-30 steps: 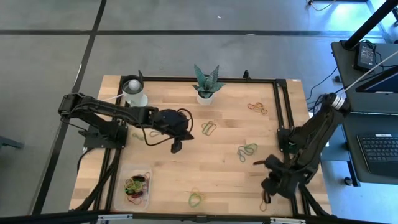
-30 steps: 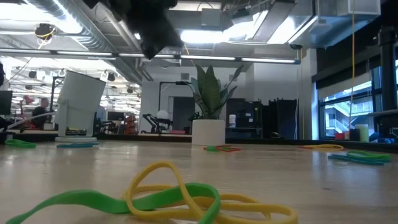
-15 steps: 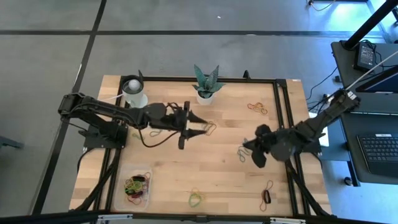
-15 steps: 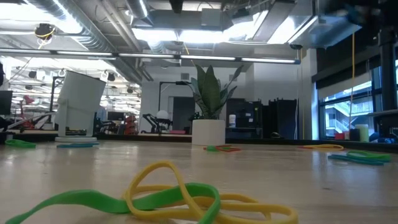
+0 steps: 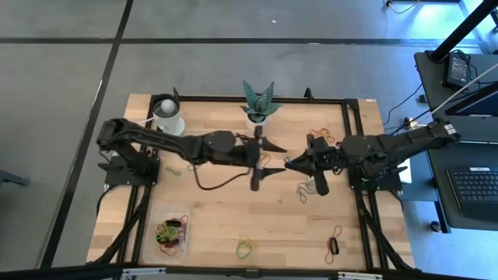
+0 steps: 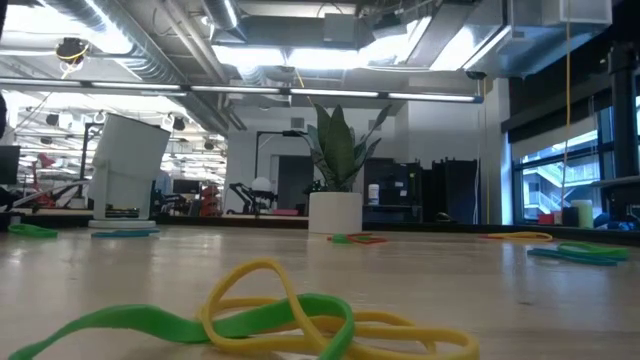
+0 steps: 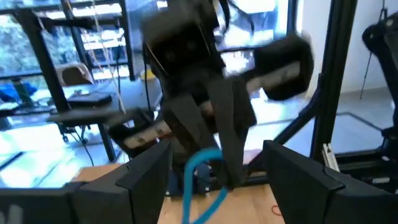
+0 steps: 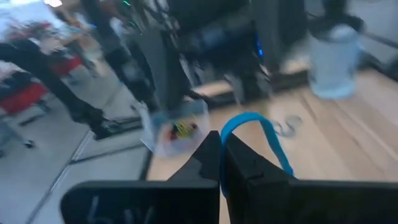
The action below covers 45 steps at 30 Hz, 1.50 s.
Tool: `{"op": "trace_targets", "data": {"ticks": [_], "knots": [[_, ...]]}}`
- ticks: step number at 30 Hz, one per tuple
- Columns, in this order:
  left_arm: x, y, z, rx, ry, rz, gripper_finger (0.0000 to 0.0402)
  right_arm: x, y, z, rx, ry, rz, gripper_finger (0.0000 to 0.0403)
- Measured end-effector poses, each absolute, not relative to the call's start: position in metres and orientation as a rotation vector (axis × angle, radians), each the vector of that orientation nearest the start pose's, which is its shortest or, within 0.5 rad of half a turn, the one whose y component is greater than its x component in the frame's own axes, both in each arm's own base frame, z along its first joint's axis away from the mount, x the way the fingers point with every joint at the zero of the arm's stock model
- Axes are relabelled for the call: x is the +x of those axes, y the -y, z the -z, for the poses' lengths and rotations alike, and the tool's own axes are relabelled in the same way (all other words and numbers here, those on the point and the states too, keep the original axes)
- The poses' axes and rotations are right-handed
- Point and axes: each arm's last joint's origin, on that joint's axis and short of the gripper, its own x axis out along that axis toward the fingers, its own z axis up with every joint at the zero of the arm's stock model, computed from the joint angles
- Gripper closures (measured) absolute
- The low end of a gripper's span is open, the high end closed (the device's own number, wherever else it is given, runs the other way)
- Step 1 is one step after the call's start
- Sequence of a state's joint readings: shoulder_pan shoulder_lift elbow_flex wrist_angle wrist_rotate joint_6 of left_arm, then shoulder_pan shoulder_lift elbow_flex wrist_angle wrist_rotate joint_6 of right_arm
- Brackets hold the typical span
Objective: Pick and place rubber bands into bin
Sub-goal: Put the blue rubber band into the transparent bin
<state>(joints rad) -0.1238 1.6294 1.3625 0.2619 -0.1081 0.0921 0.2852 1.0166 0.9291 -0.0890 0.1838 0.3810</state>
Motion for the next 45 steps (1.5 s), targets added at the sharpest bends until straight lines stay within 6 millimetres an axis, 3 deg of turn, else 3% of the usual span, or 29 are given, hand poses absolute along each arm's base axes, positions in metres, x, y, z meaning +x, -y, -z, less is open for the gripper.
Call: {"op": "trace_targets", "data": {"ticks": [7,15,20,29,40,45], "knots": [[0.408,0.049,-0.356,0.036,-0.027,0.048,0.0157,0.215,-0.057,-0.358,0.282,-0.132,-0.177,0.0401],[0.418,0.05,-0.343,-0.085,-0.052,0.046,0.017,0.214,-0.058,-0.358,0.243,-0.144,-0.242,0.0401],[0.421,0.053,-0.336,-0.169,-0.072,0.022,0.023,0.213,-0.059,-0.358,0.197,-0.137,-0.259,0.0401],[0.419,0.062,-0.336,-0.111,-0.074,0.011,0.039,0.213,-0.059,-0.358,0.188,-0.139,-0.269,0.0396],[0.418,0.063,-0.332,-0.129,-0.113,-0.01,0.0399,0.213,-0.055,-0.351,0.256,-0.219,-0.247,0.0312],[0.403,0.064,-0.339,-0.169,-0.209,-0.048,0.0399,0.202,-0.047,-0.354,0.23,-0.233,-0.207,0.0264]]}}
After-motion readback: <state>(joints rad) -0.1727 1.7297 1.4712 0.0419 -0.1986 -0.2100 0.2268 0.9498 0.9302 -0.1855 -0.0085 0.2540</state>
